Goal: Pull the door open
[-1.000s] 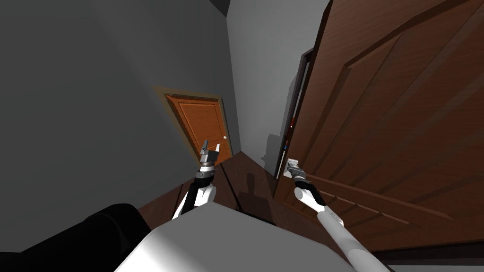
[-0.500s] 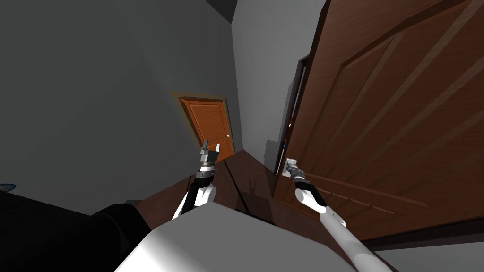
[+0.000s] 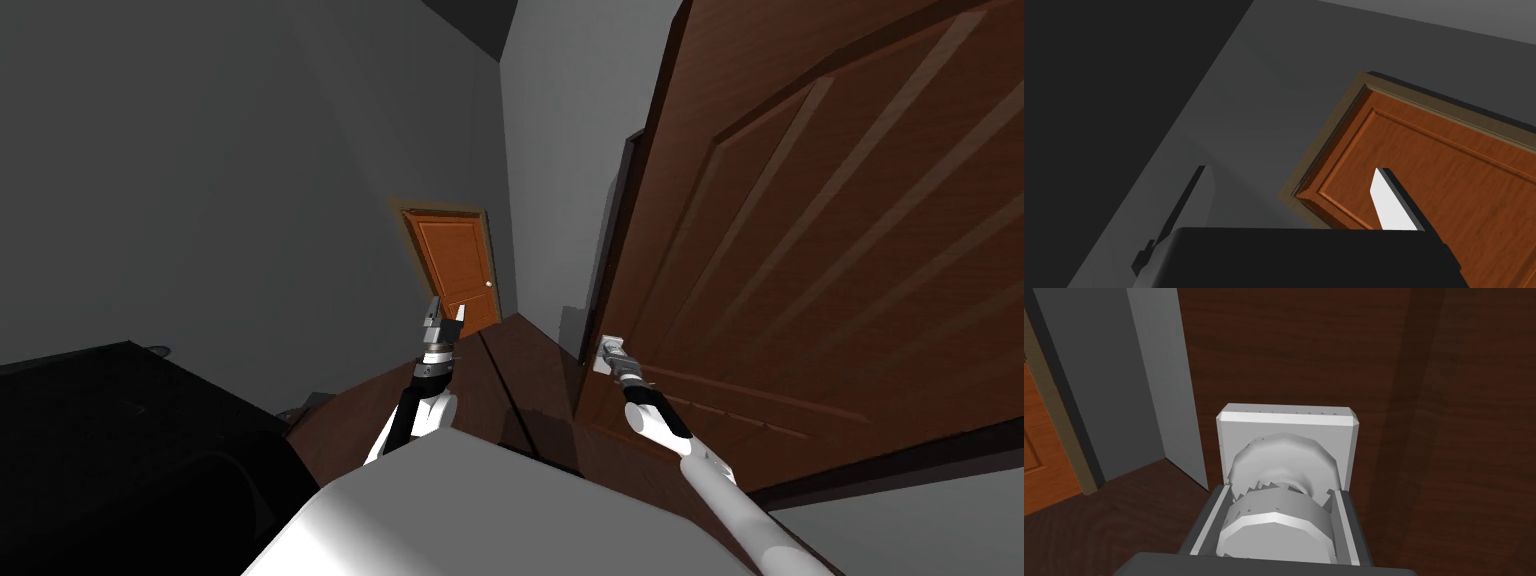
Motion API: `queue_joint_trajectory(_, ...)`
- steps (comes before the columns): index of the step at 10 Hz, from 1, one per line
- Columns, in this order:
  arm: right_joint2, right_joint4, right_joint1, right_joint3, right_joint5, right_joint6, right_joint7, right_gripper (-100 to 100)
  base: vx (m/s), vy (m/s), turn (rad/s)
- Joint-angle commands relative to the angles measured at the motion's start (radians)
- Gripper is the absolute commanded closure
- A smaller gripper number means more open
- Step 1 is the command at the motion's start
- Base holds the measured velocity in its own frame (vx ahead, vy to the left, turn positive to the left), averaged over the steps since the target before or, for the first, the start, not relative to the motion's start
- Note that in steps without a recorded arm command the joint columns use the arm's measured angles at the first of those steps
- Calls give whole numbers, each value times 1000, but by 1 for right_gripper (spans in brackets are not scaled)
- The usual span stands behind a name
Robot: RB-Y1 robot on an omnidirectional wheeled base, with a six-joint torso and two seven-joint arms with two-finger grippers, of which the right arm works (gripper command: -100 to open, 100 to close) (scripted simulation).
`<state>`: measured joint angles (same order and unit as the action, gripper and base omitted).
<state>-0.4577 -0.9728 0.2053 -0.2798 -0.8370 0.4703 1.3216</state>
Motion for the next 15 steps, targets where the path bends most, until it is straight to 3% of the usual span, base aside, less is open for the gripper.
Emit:
queue_joint_trajectory(1, 0, 0, 0, 0, 0, 0, 0, 100, -95, -31, 33)
queue_joint_trajectory(2, -13, -12, -7, -23, 3, 2, 17, 100, -150, -21, 85)
queue_joint_trajectory(9, -73, -63, -30, -107, 15, 21, 86, 100, -192, -78, 88)
queue_joint_trajectory(11, -86, -75, -35, -126, 18, 25, 102, 100, -192, -99, 71)
queue_joint_trajectory(12, -82, -71, -34, -120, 16, 20, 96, 100, -91, -41, 33)
queue_joint_trajectory(15, -113, -91, -44, -162, 23, 36, 130, 100, -164, -62, 93)
